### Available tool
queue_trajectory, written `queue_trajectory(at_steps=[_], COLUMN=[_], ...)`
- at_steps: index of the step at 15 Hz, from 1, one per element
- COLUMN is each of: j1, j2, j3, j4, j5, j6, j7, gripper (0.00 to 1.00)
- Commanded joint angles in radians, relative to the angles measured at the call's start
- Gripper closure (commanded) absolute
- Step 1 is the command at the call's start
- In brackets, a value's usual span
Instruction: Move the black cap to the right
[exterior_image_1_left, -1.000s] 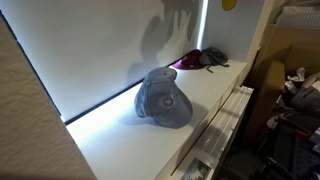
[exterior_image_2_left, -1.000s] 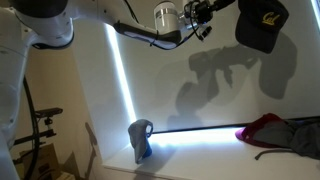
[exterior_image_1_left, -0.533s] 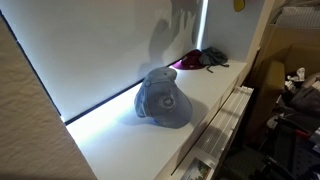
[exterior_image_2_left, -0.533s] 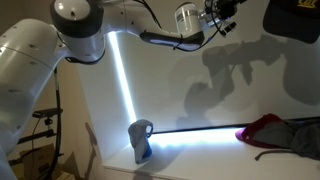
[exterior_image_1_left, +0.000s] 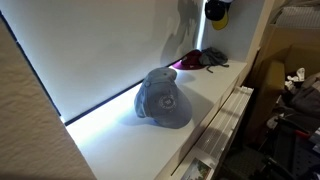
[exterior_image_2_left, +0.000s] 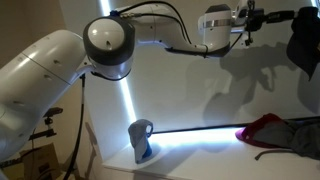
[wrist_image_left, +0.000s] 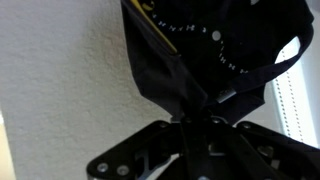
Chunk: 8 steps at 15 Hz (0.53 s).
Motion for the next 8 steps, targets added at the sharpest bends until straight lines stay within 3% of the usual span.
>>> queue_trajectory(at_steps=[1,2,3,4,6,8], j1=[-0.057,-0.104,-0.115,-0.08,-0.102,-0.104], j2=[0.114,0.133,0.141,0.103,0.124,0.125], j3=[0.028,0.136,0.156,0.09,0.13,0.137], j4=[0.112,0.127,0.114,0.069,0.08,0.084], j5=[0.209,0.194,0.238,0.184,0.213,0.213], j6=[0.142,0.146,0.169,0.133,0.153,0.157], j7=[-0.261,-0.334,-0.408,-0.279,-0.353,-0.361], gripper=[0.68,0.63,0.57,0.74,0.59,0.57])
